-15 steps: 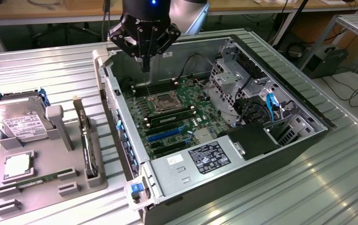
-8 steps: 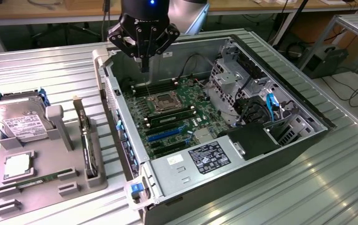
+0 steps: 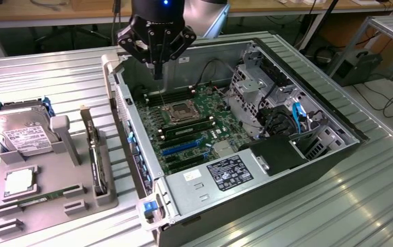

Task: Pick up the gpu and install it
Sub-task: 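Reach for the gpu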

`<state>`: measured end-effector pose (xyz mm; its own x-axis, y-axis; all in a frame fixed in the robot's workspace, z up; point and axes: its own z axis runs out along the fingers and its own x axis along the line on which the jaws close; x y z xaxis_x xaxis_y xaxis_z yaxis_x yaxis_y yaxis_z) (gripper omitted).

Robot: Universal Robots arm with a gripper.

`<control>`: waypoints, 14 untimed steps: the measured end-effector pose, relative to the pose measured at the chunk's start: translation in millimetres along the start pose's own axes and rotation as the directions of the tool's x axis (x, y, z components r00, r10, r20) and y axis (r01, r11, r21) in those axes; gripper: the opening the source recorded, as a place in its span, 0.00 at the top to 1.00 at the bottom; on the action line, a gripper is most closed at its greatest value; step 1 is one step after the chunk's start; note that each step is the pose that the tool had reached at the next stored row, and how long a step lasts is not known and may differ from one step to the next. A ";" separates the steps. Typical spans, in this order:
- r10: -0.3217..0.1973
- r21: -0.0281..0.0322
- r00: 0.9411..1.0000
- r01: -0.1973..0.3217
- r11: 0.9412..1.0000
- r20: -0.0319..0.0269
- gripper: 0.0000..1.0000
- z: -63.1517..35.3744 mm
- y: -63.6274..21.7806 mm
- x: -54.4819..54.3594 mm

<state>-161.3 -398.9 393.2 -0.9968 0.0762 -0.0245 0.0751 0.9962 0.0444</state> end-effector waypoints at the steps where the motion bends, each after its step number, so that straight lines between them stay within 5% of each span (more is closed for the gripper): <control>1: 0.000 0.000 1.000 0.000 1.000 0.000 0.89 0.0 0.0 0.2; 14: 0.000 0.000 1.000 0.000 1.000 0.000 0.89 -0.1 -0.3 4.5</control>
<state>-165.8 -398.9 393.2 -0.9968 0.0762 -0.0245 0.0751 0.9962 0.0444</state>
